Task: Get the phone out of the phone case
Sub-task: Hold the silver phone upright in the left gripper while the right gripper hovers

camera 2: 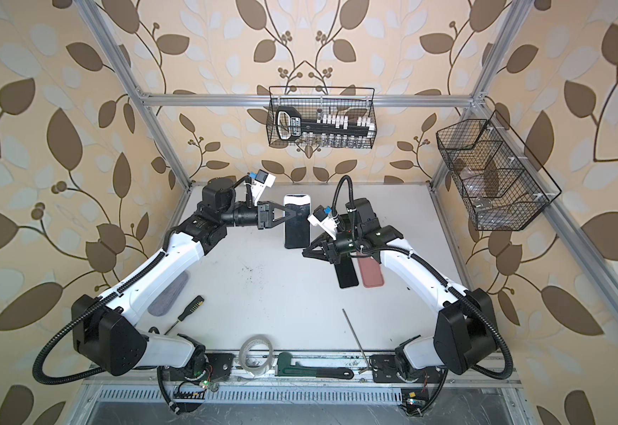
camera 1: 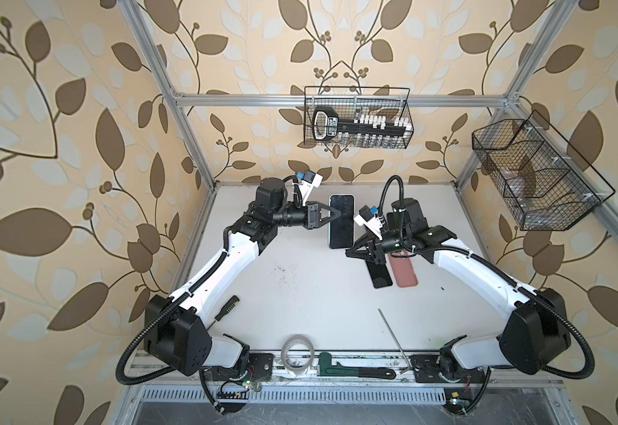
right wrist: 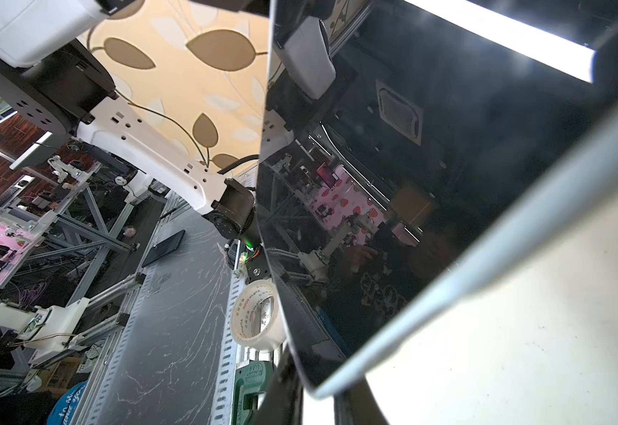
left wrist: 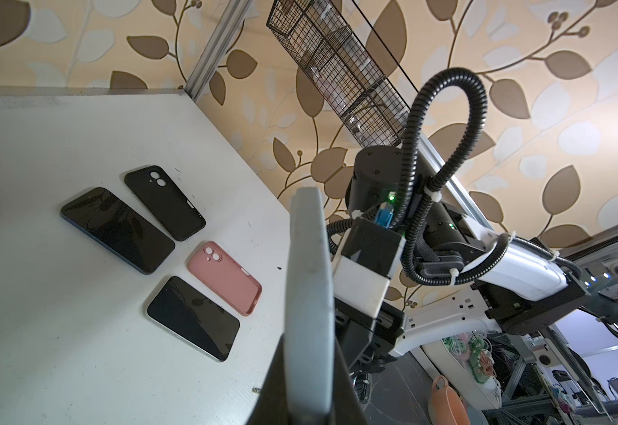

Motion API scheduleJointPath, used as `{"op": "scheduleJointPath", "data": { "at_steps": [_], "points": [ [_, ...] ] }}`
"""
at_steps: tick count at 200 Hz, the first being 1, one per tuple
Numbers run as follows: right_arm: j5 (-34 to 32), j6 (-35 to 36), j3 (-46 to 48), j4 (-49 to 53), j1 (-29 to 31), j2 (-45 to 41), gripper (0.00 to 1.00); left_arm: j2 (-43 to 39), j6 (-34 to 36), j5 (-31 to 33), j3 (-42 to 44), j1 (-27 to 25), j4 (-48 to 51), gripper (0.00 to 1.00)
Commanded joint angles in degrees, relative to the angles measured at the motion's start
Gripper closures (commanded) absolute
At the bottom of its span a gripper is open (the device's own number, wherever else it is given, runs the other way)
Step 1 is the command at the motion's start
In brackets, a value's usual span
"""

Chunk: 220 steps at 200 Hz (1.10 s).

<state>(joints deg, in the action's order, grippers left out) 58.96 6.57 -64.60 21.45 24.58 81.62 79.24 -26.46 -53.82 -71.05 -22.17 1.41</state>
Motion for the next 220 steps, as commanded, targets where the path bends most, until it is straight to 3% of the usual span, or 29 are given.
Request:
{"op": "scheduleJointPath", "data": {
  "at_steps": [1, 23, 47, 74, 178, 220],
  "points": [
    [2.5, 1.3, -1.7, -1.5, -0.1, -0.1, 0.86, -2.8, -1.6, -2.2, 0.0, -0.7, -4.3, 1.00],
    [3.6, 1.2, -1.7, -1.6, -0.2, -0.2, 0.85, -2.9, -1.5, -2.0, 0.4, -1.0, -4.5, 1.00],
    [4.5, 1.2, -1.7, -1.7, -0.3, -0.5, 0.75, -3.0, -1.5, -2.0, 0.6, -1.3, -4.5, 1.00],
    [6.1, 1.1, -1.6, -1.9, -0.7, -1.0, 0.75, -3.0, -1.7, -1.9, 0.6, -1.6, -4.6, 1.00],
    [7.5, 1.3, -1.2, -1.9, -1.1, -1.5, 0.92, -3.0, -4.2, -1.4, 0.8, -1.6, -6.2, 1.00],
    [6.4, 0.0, 0.2, -5.3, -1.2, -2.3, 0.95, -3.0, -11.8, 4.3, 1.8, -1.6, -7.4, 1.00]
  ]
}}
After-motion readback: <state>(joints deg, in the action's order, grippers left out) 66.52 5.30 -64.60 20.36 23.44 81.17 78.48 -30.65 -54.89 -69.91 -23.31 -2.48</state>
